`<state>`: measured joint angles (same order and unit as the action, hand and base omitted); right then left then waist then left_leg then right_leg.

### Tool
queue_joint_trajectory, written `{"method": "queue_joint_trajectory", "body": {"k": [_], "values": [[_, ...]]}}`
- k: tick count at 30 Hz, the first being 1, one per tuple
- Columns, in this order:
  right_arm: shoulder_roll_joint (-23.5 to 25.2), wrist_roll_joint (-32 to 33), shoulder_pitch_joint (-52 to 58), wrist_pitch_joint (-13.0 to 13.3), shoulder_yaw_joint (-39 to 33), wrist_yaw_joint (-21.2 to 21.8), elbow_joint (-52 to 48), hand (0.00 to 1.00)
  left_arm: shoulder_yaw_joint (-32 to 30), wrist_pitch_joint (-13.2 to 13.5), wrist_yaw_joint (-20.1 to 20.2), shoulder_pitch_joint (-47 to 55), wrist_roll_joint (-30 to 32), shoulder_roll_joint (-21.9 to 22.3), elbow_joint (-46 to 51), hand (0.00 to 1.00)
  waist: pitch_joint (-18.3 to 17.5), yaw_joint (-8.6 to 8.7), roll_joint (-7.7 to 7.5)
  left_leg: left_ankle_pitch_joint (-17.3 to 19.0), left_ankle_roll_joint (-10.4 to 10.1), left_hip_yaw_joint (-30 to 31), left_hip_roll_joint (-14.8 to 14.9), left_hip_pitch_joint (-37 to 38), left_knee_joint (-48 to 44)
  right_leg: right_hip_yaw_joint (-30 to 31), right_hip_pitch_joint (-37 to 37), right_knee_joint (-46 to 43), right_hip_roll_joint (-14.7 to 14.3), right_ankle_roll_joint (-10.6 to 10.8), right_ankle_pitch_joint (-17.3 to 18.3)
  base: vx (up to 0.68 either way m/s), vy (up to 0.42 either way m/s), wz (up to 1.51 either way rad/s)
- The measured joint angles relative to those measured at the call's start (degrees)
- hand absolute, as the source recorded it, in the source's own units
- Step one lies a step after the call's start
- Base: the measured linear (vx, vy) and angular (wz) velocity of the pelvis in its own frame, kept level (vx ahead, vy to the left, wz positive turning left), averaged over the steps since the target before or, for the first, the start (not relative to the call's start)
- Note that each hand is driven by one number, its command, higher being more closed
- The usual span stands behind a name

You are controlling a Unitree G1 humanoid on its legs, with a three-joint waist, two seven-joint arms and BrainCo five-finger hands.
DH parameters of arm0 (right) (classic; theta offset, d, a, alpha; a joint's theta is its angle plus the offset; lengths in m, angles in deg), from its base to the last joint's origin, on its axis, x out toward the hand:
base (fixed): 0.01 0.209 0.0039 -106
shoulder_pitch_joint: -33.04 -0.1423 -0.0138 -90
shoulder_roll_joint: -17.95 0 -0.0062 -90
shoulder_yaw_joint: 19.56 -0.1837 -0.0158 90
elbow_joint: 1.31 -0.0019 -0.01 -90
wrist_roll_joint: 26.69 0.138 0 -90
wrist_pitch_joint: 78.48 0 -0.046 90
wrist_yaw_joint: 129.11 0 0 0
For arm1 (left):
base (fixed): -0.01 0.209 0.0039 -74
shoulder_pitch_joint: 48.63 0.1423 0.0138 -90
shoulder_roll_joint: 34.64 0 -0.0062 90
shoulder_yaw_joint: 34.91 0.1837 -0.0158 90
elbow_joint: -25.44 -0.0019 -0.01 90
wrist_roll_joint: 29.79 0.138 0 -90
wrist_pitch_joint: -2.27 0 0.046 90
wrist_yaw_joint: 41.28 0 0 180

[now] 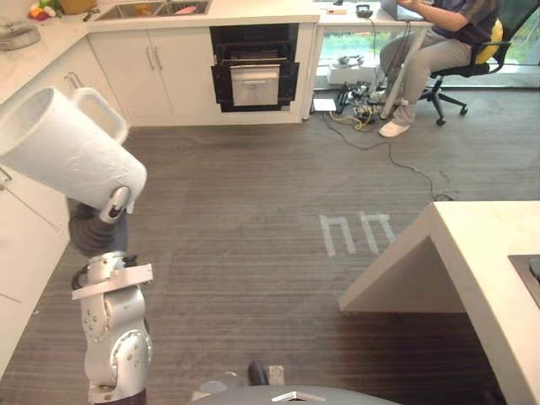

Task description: Walk over to the sink, pick up the cup, carry it to the dishwasher, place the cup inside the dishwasher, then close the dishwasher door

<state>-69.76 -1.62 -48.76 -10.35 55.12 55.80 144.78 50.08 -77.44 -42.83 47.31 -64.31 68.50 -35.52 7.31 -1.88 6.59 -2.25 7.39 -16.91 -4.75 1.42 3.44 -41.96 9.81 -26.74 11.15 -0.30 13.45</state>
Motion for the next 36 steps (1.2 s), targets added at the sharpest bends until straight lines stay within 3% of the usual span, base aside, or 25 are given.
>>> {"method": "queue_joint_trajectory", "body": {"k": [1,2,3,4,5,6,8,14,17,20,21,27,36], "values": [[2.9,1.44,0.5,1.63,-1.27,-0.16,1.21,0.0,1.85,0.07,1.48,-2.96,-0.06,-0.48,-3.96,1.0,0.28,1.4,-3.05,5.94,-13.98,3.03,-0.4,-1.37,-2.98,11.58,-1.66,7.04,-4.27,-1.09,0.44,0.03,-0.074,2.12],[6.87,3.27,-0.67,2.68,-0.41,-0.01,1.51,0.0,1.82,0.58,1.94,-3.92,-0.11,-2.97,-4.82,1.0,0.44,0.42,-8.49,12.5,3.44,4.69,-1.07,-11.02,-27.96,19.34,-6.09,7.36,1.26,0.46,-3.29,0.13,-0.287,1.55],[7.25,3.01,-0.66,3.98,-0.14,-0.81,1.21,0.0,1.8,1.44,1.88,-3.74,-0.13,-3.38,-5.31,1.0,0.5,-0.68,-8.19,13.94,-2.57,7.15,2.57,-11.26,-30.8,23.74,-7.38,7.96,1.17,2.28,-4.17,0.13,-0.728,0.96],[4.96,3.85,0.01,5.14,-0.61,-0.09,1.26,0.0,2.29,1.44,2.08,-3.8,-0.02,-2.58,-6.88,1.0,0.5,0.14,-6.92,14.14,-8.51,9.52,5.68,-8.23,-25.96,30.14,-6.04,9.96,0.3,3.84,-3.31,-0.03,-0.489,0.79],[4.17,3.87,1.24,5.18,1.05,-0.07,1.08,0.0,3.42,0.99,2.02,-2.45,-0.05,-1.58,-7.76,1.0,-0.31,0.02,-6.89,12.77,-8.15,9.45,4.9,-6.99,-22.29,33.92,-5.6,12.71,0.22,5.79,-4.07,-0.08,-0.305,1.02],[4.42,3.83,1.15,5.08,2.14,-0.11,1.17,0.0,3.54,1.21,2.44,-0.9,-0.02,-1.62,-7.56,1.0,-0.79,-0.24,-7.29,12.05,-8.43,9.37,4.67,-5.83,-19.17,36.53,-5.54,15.94,-0.59,6.08,-5.66,0.03,0.038,0.57],[5.43,3.73,0.66,3.94,4.02,-0.01,1.31,0.0,3.82,0.99,2.81,-0.34,0.17,-1.64,-7.7,1.0,-1.25,-0.15,-8.03,9.7,-8.79,9.82,4.89,-5.79,-18.44,35.52,-4.44,20.27,-1.38,6.22,-9.56,0.04,-0.089,0.36],[3.93,2.14,0.03,0.62,6.48,1.73,0.85,0.0,8.14,-1.39,3.64,0.41,2.21,-1.51,-7.26,1.0,-3.14,-0.62,-5.95,5.65,-9.88,11.86,6.6,-5.53,-14.68,34.88,-3.69,23.5,-3.67,5.79,-10.82,0.0,-0.124,0.12],[2.62,2.32,-0.21,0.4,8.48,2.01,-0.16,0.0,8.53,-2.25,4.93,0.48,2.19,-1.5,-7.13,1.0,-3.53,-0.48,-4.51,8.21,-9.78,12.43,9.15,-10.51,-22.12,34.74,-3.7,23.9,-5.92,5.02,-10.2,-0.06,-0.089,0.09],[2.34,2.75,-0.7,0.36,8.69,2.01,-0.67,0.0,8.49,-2.43,5.89,1.15,2.13,-1.44,-7.12,1.0,-3.3,-0.67,-4.17,7.32,-10.3,11.6,9.17,-9.07,-18.57,34.71,-3.7,23.98,-5.9,4.89,-10.43,-0.08,-0.047,0.07],[2.94,2.71,-1.77,0.76,10.76,2.05,-0.85,0.0,8.47,-0.81,9.39,2.54,2.09,-3.12,-5.05,1.0,-3.59,0.52,-6.31,-6.73,-10.96,7.56,8.11,-1.36,1.5,34.85,-4.79,28.17,-5.4,5.11,-14.3,-0.03,-0.012,0.05],[3.27,2.72,-1.65,0.88,10.77,2.05,-0.87,0.0,8.48,-0.8,9.38,2.54,2.0,-3.11,-5.06,1.0,-3.61,0.56,-6.43,-6.73,-10.96,7.7,7.98,-1.45,1.51,34.57,-4.8,28.2,-5.28,5.18,-14.32,0.0,0.002,0.02],[3.6,2.47,0.17,2.88,13.36,2.31,-1.14,0.0,8.53,-0.82,8.72,2.56,-3.62,-2.5,-5.1,1.0,-5.17,1.31,-7.31,-6.4,-10.48,9.08,6.39,-1.0,1.57,32.36,-3.35,28.31,-4.17,5.48,-13.58,0.04,0.022,0.1]]}}
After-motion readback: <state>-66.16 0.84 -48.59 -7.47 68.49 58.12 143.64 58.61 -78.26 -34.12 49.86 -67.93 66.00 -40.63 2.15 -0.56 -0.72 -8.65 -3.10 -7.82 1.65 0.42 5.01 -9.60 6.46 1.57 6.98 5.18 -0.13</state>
